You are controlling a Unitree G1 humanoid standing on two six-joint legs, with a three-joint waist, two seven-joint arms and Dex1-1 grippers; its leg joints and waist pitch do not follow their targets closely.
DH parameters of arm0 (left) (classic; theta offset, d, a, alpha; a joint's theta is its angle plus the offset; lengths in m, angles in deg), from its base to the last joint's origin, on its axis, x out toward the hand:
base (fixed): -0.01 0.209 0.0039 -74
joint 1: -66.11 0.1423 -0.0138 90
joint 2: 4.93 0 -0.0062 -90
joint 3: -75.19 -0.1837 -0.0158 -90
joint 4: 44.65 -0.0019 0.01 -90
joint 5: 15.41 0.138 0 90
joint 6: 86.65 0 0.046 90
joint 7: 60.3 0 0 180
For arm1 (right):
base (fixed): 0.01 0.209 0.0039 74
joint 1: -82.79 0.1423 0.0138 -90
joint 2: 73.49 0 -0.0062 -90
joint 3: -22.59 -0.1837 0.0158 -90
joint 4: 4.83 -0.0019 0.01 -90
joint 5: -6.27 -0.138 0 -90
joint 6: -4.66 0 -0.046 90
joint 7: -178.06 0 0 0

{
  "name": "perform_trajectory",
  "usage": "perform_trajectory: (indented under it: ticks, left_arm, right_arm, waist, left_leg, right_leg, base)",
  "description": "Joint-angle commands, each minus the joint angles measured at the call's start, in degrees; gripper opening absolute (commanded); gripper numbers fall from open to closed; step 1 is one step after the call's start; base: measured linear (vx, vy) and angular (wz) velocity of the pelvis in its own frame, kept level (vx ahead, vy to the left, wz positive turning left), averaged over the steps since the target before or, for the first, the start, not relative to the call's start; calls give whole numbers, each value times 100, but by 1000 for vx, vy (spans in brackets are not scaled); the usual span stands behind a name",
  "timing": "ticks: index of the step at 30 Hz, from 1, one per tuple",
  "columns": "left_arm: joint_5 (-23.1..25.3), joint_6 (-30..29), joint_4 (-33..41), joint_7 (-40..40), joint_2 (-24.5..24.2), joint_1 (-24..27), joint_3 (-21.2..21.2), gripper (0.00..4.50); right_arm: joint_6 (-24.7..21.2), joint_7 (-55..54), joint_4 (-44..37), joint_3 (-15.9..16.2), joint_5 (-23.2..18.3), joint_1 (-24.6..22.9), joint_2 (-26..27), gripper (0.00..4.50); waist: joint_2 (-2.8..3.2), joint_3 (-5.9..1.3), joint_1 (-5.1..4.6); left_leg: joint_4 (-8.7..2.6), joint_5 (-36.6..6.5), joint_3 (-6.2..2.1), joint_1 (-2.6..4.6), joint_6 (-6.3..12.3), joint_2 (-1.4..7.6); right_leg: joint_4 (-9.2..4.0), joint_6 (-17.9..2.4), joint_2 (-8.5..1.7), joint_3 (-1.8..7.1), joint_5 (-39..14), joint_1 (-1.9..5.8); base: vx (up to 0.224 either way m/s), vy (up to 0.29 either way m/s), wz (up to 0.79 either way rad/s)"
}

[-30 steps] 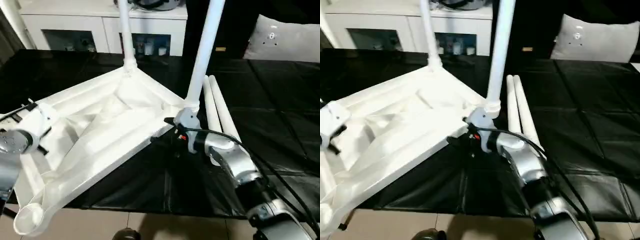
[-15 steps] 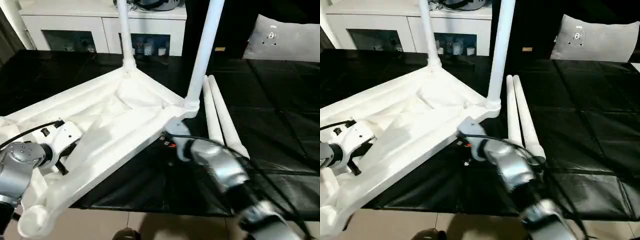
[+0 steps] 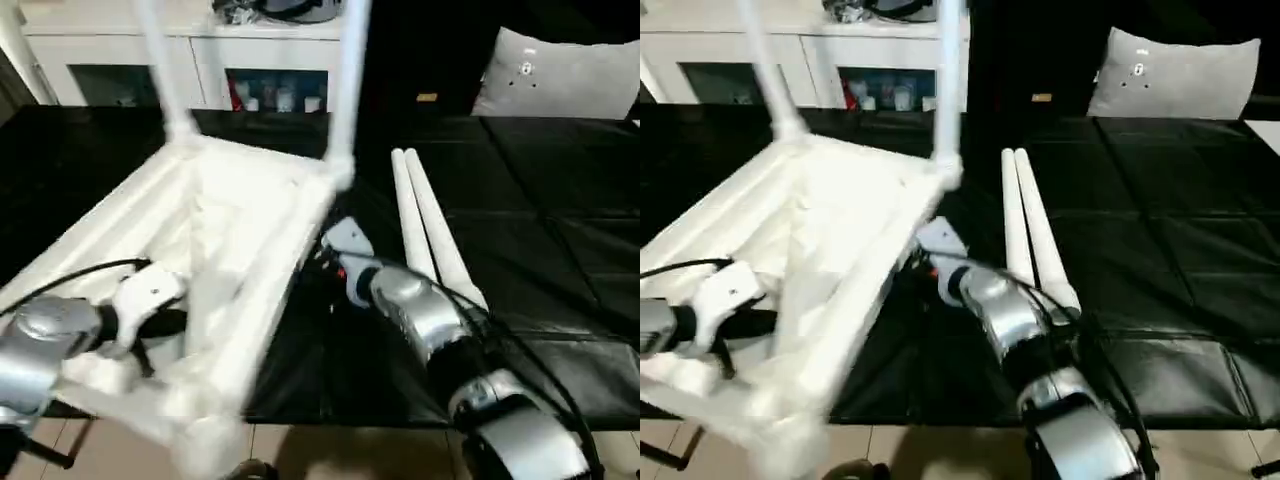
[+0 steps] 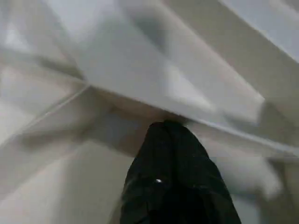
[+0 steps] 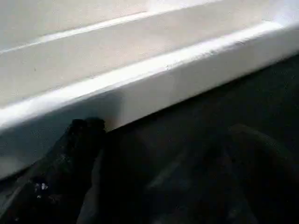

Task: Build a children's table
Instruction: Rotate table base, then pick table leg

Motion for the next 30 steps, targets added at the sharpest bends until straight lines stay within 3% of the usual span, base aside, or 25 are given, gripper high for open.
perform_trajectory:
  ticks: [1,6,9,11,15,16,18,20,23,26,27,28,30]
  left_arm:
    - [-190,171,176,38,285,-257,-280,7]
    - [-62,210,-295,-402,844,-811,-380,7]
    - [309,371,-1025,-1332,1241,-1248,-273,7]
    - [504,510,-1352,-1717,1321,-1410,-237,7]
    - [675,636,-1625,-2053,1351,-1516,-217,7]
    - [693,742,-1678,-2180,1379,-1519,-192,7]
    - [648,812,-1642,-2177,1405,-1486,-167,7]
    - [626,869,-1538,-2168,1416,-1405,-130,7]
    - [545,1069,-1238,-2196,1386,-1180,-33,7]
    - [80,980,-439,-1774,1280,-742,148,23]
    - [80,980,-439,-1774,1280,-742,148,23]
    - [-135,851,-4,-1609,1230,-537,226,45]
    - [-304,755,351,-1465,1197,-378,251,52]
  right_arm:
    - [224,79,-37,156,-39,152,244,450]
    - [695,-145,207,77,50,290,241,450]
    - [1046,-401,253,-110,5,467,241,450]
    - [1069,-412,145,-191,-21,493,199,450]
    - [1017,-414,-151,-276,-12,461,90,450]
    - [927,-442,-405,-382,-47,406,15,450]
    - [842,-540,-623,-464,-60,359,-55,450]
    - [609,-716,-937,-578,-61,291,-141,450]
    - [-134,-1021,-1577,-746,38,127,-276,450]
    - [-1723,-1208,-2415,-947,169,-156,-376,450]
    - [-1723,-1208,-2415,-947,169,-156,-376,450]
    - [-2421,-1324,-2653,-1001,270,-251,-432,450]
    - [-2745,-1379,-2817,-1055,221,-337,-455,450]
  waist:
    - [168,-336,-7]
    - [147,-371,-60]
    - [159,-379,-74]
    - [132,-371,-70]
    - [141,-383,-72]
    - [89,-380,-75]
    - [128,-390,-52]
    - [116,-388,-30]
    - [110,-376,-8]
    - [98,-354,-4]
    - [109,-359,3]
    - [95,-342,-2]
    - [107,-332,-6]
  left_leg:
    - [-449,-2113,-130,246,-518,255]
    - [-404,-1679,-127,178,-428,226]
    - [-370,-1623,-114,203,-378,218]
    - [-373,-1624,-116,187,-317,222]
    - [-369,-1510,-139,174,-202,250]
    - [-363,-1435,-125,174,-177,252]
    - [-354,-1354,-127,181,-187,250]
    - [-351,-1355,-114,194,-204,250]
    - [-370,-1361,-118,185,-230,248]
    - [-396,-1525,-115,198,-303,243]
    - [-393,-1549,-122,199,-324,245]
    - [-403,-1600,-119,201,-380,239]
    - [-411,-1686,-114,211,-411,245]
  right_leg:
    - [-405,-1030,-393,197,-870,112]
    - [-354,-1130,-389,173,-206,206]
    - [-361,-1176,-378,171,-120,204]
    - [-370,-1154,-384,171,-195,224]
    - [-355,-1115,-391,164,-148,227]
    - [-351,-1131,-373,162,-50,226]
    - [-330,-1123,-373,156,27,220]
    - [-338,-1099,-362,160,16,207]
    - [-357,-1017,-362,163,-93,212]
    - [-381,-951,-351,174,-443,197]
    - [-374,-958,-359,175,-505,194]
    - [-385,-925,-361,184,-718,193]
    - [-411,-887,-361,195,-866,159]
  base:
    - [0,0,0]
    - [0,0,0]
    - [0,0,0]
    - [0,0,0]
    - [0,0,0]
    - [0,0,0]
    - [0,0,0]
    - [0,0,0]
    - [0,0,0]
    - [0,0,0]
    - [0,0,0]
    - [0,0,0]
    - [0,0,0]
